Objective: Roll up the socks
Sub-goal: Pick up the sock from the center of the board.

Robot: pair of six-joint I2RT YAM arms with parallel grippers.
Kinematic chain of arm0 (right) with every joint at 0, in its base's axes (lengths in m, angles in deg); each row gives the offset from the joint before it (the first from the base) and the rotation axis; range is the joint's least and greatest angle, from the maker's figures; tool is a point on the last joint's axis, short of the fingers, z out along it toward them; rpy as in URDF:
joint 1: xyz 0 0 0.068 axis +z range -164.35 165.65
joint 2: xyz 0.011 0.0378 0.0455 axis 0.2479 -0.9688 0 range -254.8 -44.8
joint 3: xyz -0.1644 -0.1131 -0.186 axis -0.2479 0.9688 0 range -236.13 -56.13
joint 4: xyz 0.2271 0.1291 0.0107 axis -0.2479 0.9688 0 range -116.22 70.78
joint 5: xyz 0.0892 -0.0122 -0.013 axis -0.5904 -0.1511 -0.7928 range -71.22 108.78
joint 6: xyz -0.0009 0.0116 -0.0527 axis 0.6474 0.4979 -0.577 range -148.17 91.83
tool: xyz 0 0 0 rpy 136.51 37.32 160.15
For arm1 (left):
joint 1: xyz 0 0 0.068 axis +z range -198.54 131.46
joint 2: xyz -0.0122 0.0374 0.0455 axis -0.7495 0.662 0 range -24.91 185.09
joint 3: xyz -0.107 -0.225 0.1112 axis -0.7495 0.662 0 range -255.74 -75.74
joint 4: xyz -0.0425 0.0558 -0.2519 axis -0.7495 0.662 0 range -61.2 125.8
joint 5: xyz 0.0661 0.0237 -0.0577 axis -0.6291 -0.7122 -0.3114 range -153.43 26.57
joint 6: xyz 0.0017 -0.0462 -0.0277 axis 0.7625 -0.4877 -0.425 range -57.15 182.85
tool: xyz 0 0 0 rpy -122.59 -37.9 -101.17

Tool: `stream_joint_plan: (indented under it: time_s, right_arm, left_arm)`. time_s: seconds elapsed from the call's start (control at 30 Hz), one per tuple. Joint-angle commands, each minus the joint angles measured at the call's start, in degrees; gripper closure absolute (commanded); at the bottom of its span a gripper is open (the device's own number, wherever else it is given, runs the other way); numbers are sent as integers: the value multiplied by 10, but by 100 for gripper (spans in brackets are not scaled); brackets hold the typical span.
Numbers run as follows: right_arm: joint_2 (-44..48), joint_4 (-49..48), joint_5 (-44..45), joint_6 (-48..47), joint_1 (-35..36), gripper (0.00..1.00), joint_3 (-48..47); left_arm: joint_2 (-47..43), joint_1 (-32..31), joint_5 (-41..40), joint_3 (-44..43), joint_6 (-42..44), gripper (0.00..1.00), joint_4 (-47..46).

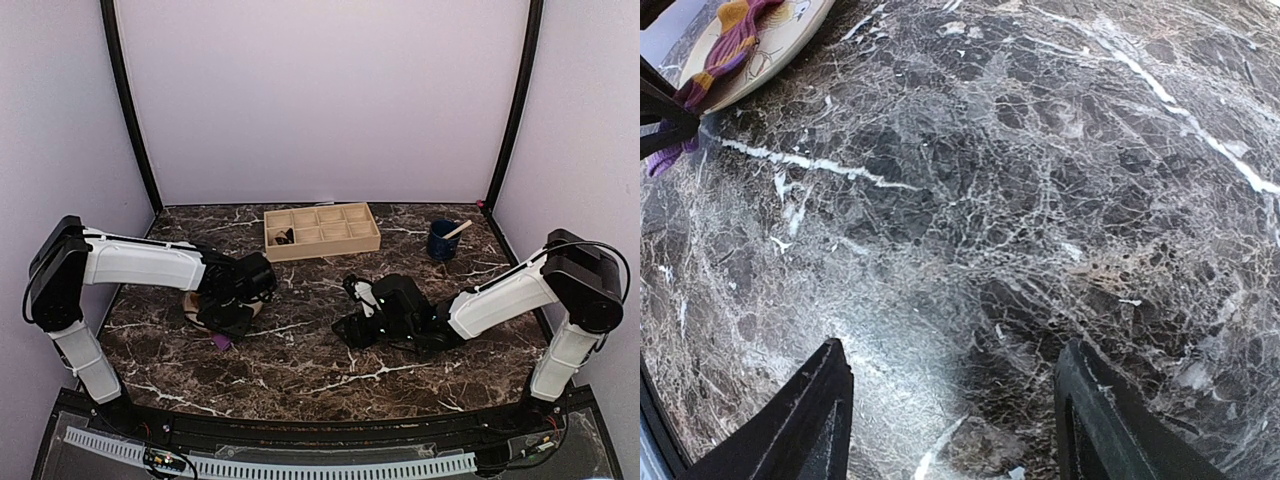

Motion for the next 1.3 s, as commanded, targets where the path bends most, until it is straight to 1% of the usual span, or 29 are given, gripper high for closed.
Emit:
stream_joint_plan:
  time_s: [0.0, 0.2, 0.27, 0.37, 0.53, 0.67, 0.83, 1.0, 1.1, 1.27]
  right_arm:
    - [10, -24, -5, 6, 5, 36, 9]
    - [9, -25, -6, 9, 8, 36, 6]
    - [9, -25, -5, 10, 10, 36, 5]
    - [10, -23, -2, 10, 11, 35, 5]
    - [15, -22, 5, 12, 13, 34, 8]
    - [32, -20, 23, 13, 14, 34, 16]
    - [61, -1, 76, 6, 13, 34, 26]
    - [130, 23, 123, 4, 5, 34, 47]
    - [172, 39, 147, 7, -4, 34, 67]
    - [251, 71, 187, 14, -24, 34, 102]
  left_arm:
    - [-24, -7, -11, -17, -18, 73, 58]
    - [-59, -7, -29, -41, -24, 70, 93]
    - [-67, -7, -31, -48, -22, 71, 99]
    - [-80, -7, -25, -54, -19, 80, 99]
    - [-93, -7, -14, -63, -5, 99, 89]
    - [-104, -7, 2, -87, 13, 100, 77]
    - [-115, -7, 47, -165, 45, 100, 55]
    - [-101, -7, 112, -243, 63, 100, 43]
    - [-103, -7, 162, -260, 67, 100, 12]
    - [-103, -8, 276, -268, 65, 100, -77]
